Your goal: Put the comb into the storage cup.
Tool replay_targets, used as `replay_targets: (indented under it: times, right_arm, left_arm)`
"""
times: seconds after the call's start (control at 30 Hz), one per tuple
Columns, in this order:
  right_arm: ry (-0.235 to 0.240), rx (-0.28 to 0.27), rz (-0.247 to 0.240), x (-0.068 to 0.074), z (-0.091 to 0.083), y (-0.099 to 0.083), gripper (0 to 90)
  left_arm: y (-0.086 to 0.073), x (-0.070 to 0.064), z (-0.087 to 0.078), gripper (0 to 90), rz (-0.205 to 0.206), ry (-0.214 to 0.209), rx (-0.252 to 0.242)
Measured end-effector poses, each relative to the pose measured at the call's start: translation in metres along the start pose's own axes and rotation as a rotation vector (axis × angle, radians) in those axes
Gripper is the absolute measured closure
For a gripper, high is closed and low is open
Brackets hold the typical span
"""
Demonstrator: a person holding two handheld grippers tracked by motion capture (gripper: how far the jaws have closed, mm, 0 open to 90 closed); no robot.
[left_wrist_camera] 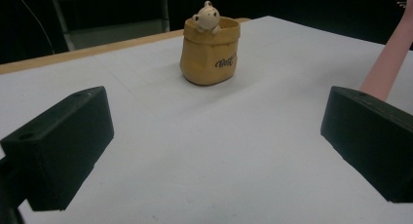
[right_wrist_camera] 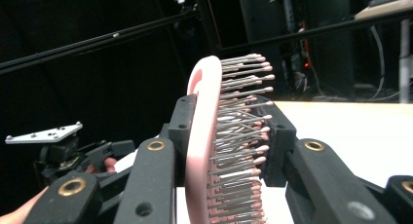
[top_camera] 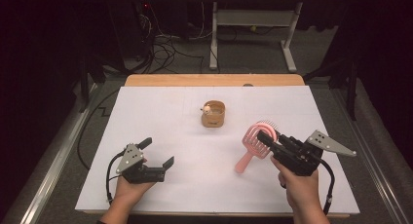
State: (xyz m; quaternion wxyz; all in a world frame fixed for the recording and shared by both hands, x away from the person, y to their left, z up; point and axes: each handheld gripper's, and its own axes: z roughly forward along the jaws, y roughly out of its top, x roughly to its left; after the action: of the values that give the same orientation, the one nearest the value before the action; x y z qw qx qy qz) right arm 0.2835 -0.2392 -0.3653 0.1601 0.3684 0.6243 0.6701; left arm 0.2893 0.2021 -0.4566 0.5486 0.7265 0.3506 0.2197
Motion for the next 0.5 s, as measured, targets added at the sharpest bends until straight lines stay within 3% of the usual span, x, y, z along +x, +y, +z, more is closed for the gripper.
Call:
replay_targets:
  times: [0.13,0.33,0.5]
  right_arm:
    - [-0.026,-0.014,-0.032,-0.003,-0.004,0.002,66.8]
    - [-0.056,-0.052,-0.039,-0.010,-0.012,0.004,66.8]
    - [-0.078,-0.071,-0.053,-0.014,-0.019,0.005,66.9]
  left_arm:
    - [0.000,0.001,0.000,0.0,0.000,0.000,0.001]
    - [0.000,0.002,-0.002,0.0,-0.013,0.010,-0.018]
    - [-0.001,0.001,0.000,0.0,-0.002,0.011,-0.003]
